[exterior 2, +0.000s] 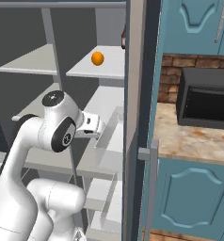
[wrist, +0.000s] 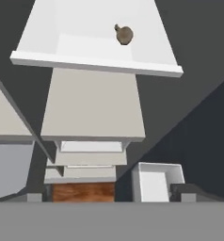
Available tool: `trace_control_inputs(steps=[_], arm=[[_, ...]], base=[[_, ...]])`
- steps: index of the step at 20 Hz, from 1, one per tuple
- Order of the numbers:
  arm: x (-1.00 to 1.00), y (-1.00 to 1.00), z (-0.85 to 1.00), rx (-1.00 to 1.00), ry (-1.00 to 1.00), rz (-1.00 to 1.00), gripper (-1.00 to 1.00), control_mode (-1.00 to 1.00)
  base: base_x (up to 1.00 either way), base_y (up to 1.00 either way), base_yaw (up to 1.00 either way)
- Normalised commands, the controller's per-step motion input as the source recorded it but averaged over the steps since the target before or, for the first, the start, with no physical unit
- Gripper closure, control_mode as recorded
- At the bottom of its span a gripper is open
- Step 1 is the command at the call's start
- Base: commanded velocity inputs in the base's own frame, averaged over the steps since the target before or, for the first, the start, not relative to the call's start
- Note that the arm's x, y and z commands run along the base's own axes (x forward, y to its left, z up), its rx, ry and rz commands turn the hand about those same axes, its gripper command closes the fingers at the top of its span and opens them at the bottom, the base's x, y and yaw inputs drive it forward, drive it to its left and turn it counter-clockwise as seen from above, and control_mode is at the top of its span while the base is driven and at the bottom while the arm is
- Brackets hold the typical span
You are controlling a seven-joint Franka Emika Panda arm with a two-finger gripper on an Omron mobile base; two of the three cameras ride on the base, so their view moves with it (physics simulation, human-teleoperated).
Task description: Take the garlic and orange from the fridge shelf and place them in the freezer drawer to begin freezing them.
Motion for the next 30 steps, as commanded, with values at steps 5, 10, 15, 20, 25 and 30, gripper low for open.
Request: trace_control_inputs(steps=[5,10,15,20,25,30], arm=[[0.0,-0.58,0.0,0.0,0.0,0.0,-1.0,-1.0],[-0.06,-0.49,0.0,0.0,-0.07,0.0,-1.0,-1.0],[-0.44,0.32,0.0,0.01,-0.06,0.07,-1.0,-1.0],[-0.07,0.99,0.0,0.14,0.0,-0.01,-1.0,-1.0],[0.0,1.0,0.0,0.12,0.0,-0.01,-1.0,-1.0],[0.0,0.77,0.06,0.16,-0.06,0.0,-1.0,-1.0]], base=[[0.0,0.0,0.0],[0.0,0.0,0.0],[0.0,0.0,0.0],[0.0,0.0,0.0],[0.0,0.0,0.0],[0.0,0.0,0.0]])
